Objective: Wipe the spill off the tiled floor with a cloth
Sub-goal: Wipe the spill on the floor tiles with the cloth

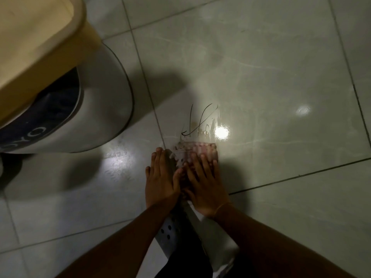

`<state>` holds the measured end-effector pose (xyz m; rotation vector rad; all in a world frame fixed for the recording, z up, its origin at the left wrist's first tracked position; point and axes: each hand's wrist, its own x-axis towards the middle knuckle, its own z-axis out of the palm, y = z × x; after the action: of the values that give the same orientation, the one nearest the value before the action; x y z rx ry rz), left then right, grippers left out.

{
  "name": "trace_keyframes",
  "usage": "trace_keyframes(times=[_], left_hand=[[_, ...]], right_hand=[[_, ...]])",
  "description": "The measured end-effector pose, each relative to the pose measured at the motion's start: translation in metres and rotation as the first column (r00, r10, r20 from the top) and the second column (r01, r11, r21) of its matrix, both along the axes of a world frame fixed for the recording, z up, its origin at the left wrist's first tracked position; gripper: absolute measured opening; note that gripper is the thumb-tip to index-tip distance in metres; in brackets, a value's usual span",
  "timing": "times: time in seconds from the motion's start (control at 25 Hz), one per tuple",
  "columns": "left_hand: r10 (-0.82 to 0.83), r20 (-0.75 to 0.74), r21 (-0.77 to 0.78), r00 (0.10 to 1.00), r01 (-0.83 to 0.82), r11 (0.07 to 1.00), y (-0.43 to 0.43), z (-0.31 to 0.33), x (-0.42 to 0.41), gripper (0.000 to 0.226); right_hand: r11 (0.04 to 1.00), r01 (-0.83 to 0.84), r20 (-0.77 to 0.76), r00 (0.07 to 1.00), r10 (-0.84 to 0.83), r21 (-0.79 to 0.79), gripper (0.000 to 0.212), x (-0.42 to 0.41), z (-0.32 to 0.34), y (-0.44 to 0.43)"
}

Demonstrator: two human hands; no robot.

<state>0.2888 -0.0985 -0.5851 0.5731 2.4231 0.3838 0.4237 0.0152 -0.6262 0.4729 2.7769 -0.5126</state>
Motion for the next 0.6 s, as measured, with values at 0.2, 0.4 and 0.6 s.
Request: trace_keyframes(times=[0.2, 0.4, 0.6], left_hand=[[0.017, 0.026, 0.034, 1.0, -0.018, 0.999, 0.001, 0.002, 0.0, 0.085], [0.013, 0.042, 0.053, 0.999, -0.016, 0.998, -0.001, -0.001, 0.001, 0.085], [0.04, 0.045, 0.082, 0.998, -0.044, 0.996, -0.002, -0.002, 0.0, 0.085]], right_hand=[[0.988, 0.153, 0.186, 0.97, -0.154, 0.021, 0.087, 0.094, 0.021, 0.019], [0.911, 0.39, 0.275, 0.869, -0.412, 0.132, 0.093, 0.068, 0.026, 0.085], [0.923, 0.363, 0.174, 0.908, -0.382, 0.13, 0.091, -0.04, 0.012, 0.076]])
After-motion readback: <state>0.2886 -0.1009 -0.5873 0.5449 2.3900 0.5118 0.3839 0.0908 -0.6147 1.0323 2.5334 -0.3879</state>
